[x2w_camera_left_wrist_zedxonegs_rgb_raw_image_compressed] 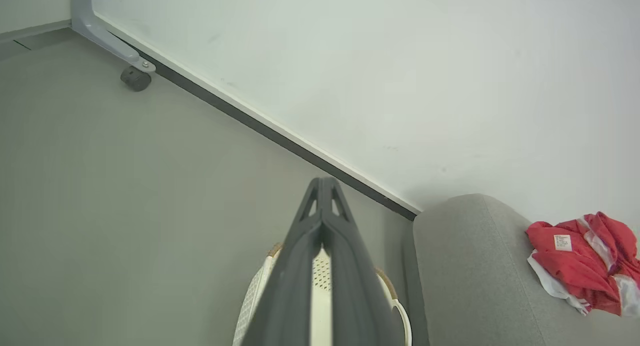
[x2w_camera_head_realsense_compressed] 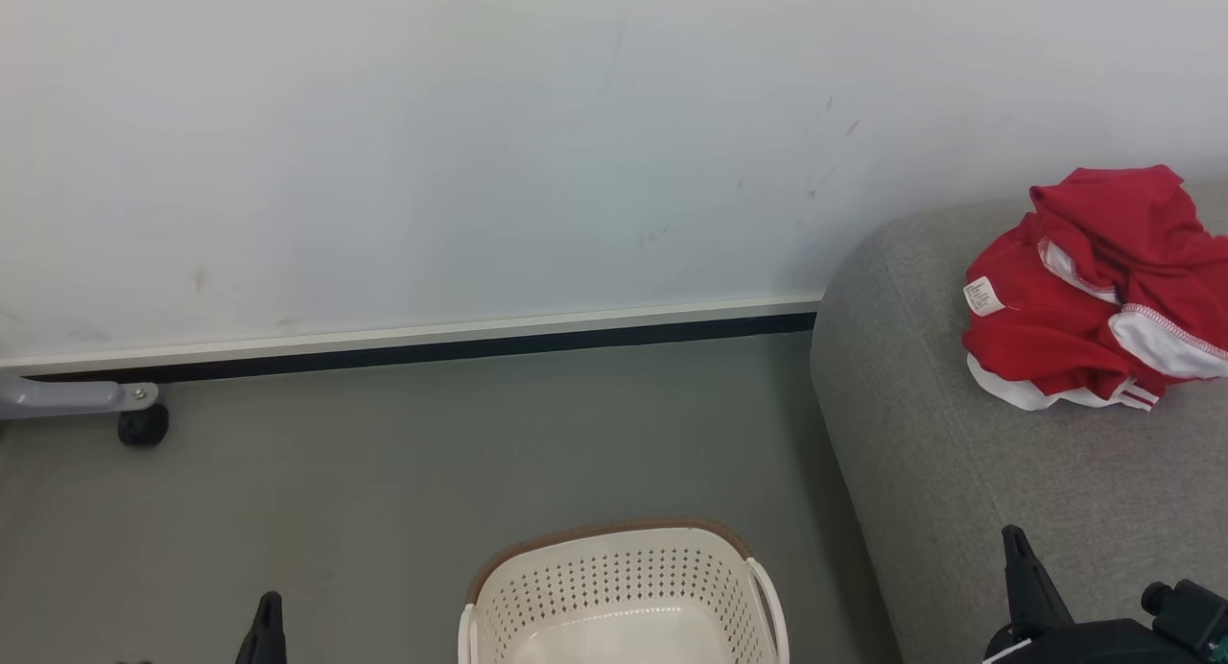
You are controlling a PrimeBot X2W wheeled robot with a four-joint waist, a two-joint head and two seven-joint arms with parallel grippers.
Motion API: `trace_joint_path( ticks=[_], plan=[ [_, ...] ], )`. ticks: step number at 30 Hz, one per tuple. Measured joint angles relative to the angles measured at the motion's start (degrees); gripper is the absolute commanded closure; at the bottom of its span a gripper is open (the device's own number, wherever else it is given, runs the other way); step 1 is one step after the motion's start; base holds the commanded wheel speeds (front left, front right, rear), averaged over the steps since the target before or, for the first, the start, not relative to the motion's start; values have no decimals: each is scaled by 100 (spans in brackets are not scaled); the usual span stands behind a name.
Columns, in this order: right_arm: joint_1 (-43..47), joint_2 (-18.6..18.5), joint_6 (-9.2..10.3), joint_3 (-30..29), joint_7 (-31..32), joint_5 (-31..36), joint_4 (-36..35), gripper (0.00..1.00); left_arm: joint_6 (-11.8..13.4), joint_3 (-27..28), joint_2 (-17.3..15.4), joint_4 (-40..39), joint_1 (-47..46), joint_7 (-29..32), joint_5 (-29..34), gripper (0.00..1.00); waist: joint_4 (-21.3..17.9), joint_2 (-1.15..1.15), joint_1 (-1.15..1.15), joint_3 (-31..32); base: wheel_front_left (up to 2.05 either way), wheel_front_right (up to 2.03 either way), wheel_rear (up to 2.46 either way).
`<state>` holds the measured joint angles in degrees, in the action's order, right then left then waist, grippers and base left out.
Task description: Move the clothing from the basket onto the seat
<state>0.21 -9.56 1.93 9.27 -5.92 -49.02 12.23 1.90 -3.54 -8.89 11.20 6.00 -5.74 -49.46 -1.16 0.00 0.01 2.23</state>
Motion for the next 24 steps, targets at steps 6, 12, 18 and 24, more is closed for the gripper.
trace_joint_path(
  ticks=[6, 12, 18, 24],
  plan=[
    [-79, 64, -76, -149, 119, -370, 52, 100, -91, 89, 48, 65, -59, 114, -375, 100, 10, 0, 0, -20, 0, 0, 0],
    [-90, 122, -149, -299, 232, -736, 94, 100, -147, 158, 108, 101, -158, 212, -733, 100, 20, 0, 0, -41, 0, 0, 0],
    [-129, 185, -209, -445, 341, -1111, 131, 100, -246, 240, 171, 154, -258, 323, -1105, 100, 30, 0, 0, -61, 0, 0, 0],
    [-203, 244, -302, -590, 444, -1479, 167, 100, -300, 313, 211, 192, -349, 424, -1463, 100, 40, 0, 0, -82, 0, 0, 0]
  ],
)
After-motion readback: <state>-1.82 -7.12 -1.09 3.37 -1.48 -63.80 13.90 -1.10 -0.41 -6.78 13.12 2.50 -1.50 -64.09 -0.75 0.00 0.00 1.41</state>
